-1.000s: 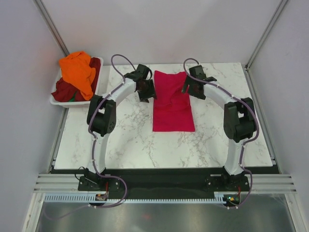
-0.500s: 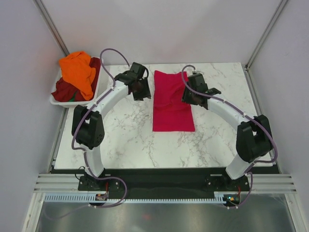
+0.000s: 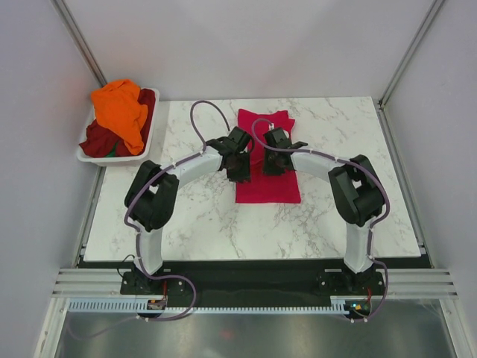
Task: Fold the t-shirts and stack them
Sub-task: Fold the tshirt
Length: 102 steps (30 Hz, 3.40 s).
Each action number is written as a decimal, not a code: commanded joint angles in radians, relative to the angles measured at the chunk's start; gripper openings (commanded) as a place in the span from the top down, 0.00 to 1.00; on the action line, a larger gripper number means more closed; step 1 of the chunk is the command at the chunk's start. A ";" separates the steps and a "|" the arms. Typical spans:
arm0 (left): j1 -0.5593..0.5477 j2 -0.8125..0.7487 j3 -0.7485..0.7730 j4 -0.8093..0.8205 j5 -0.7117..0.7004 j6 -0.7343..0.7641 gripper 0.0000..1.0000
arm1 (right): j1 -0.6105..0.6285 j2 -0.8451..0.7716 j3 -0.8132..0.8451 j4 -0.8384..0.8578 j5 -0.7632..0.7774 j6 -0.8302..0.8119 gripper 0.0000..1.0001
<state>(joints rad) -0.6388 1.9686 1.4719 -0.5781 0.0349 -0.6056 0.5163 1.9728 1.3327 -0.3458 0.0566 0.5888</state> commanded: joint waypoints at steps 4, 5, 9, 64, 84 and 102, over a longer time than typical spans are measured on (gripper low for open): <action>0.001 -0.010 -0.085 0.052 0.005 -0.026 0.62 | -0.048 0.081 0.152 0.001 0.022 -0.020 0.70; 0.001 -0.016 -0.099 0.064 -0.004 -0.028 0.62 | -0.055 0.089 0.164 -0.002 0.032 -0.024 0.70; -0.001 -0.046 -0.182 0.106 -0.015 -0.033 0.65 | -0.096 0.159 0.293 -0.024 0.046 -0.044 0.69; -0.028 -0.330 -0.576 0.282 -0.136 -0.082 0.98 | -0.108 -0.532 -0.759 0.211 -0.205 0.105 1.00; -0.093 -0.714 -0.429 0.026 -0.197 -0.054 0.98 | -0.039 -0.807 -0.500 -0.130 -0.074 0.086 1.00; 0.200 0.013 0.378 -0.069 0.069 0.125 0.98 | -0.191 -0.166 0.226 -0.163 0.060 -0.027 1.00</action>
<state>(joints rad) -0.4587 1.8927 1.7538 -0.6060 0.0273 -0.5461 0.3443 1.7470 1.4700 -0.4984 0.1070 0.5858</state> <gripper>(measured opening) 0.040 0.016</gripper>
